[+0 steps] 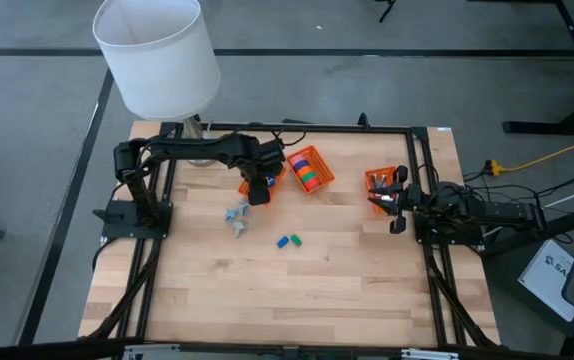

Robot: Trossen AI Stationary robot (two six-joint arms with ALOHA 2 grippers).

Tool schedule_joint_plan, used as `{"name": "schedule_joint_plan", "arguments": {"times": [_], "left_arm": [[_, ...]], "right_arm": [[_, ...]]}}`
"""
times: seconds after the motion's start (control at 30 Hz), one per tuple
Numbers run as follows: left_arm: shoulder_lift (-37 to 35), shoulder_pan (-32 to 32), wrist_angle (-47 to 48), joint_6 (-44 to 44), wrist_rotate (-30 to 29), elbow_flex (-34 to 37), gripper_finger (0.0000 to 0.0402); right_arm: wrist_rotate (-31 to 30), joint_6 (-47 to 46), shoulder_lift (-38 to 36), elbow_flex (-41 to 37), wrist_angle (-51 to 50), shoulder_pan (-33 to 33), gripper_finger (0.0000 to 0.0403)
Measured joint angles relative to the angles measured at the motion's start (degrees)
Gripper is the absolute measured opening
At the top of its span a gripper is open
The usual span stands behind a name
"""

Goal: Pick and place Stapler, Stapler remover, tape
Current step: Put the yellow stapler into the left orange bin, then put the blue stapler into the left orange bin

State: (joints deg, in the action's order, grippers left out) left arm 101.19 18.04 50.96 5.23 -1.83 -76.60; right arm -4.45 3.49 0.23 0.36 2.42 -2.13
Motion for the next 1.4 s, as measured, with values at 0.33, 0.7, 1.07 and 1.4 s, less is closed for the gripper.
{"name": "schedule_joint_plan", "arguments": {"times": [0.33, 0.7, 1.07, 1.4], "left_arm": [[0.00, -0.33, -0.11, 0.00, -0.03, 0.00, 0.0078], [0.00, -1.95, -0.22, -2.95, -0.85, -0.02, 0.0083], [0.00, -1.95, -0.20, -4.50, -3.23, -0.02, 0.0102], [0.00, -2.68, -0.22, -4.63, -3.22, -0.02, 0.0106]], "right_arm": [[0.00, 0.02, 0.02, 0.00, 0.00, 0.02, 0.0108], [0.00, 0.01, 0.00, 0.00, 0.00, 0.01, 0.0108], [0.00, 0.02, 0.00, 0.00, 0.00, 0.02, 0.0108], [0.01, 0.00, 0.02, 0.00, 0.00, 0.00, 0.0108]]}}
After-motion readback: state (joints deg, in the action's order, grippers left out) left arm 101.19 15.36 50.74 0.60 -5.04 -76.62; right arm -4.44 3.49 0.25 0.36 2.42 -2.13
